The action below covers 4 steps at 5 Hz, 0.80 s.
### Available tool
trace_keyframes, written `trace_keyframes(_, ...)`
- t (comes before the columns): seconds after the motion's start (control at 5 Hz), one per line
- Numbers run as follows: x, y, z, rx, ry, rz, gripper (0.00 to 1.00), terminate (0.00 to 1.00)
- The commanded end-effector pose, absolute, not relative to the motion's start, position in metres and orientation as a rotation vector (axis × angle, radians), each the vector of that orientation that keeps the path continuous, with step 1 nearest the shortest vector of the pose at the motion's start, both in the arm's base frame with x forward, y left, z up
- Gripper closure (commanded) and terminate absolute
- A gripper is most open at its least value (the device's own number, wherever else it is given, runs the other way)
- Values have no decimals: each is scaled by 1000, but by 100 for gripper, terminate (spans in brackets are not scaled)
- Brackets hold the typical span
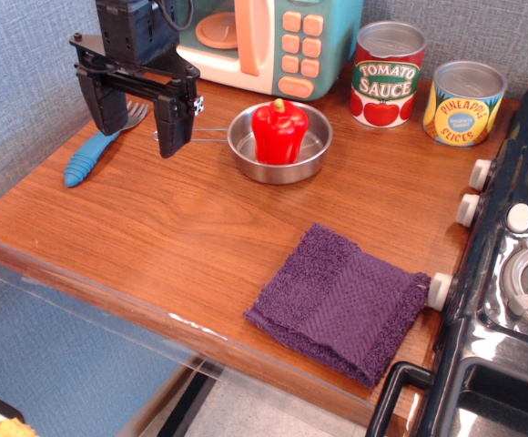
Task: Take pepper out of pot and set to the right of it.
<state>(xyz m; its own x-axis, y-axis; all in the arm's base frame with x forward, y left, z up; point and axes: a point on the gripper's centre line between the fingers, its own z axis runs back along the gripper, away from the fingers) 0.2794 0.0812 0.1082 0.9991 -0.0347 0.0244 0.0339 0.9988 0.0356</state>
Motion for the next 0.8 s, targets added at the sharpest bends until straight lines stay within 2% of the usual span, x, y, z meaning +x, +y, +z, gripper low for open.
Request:
trace_keyframes(0.0,279,81,108,35,-25,-34,0,0)
trace_keyframes(0.4,306,71,103,35,-63,-118,0,0)
trace_keyframes(0.6,331,61,100,48,-89,-143,0,0)
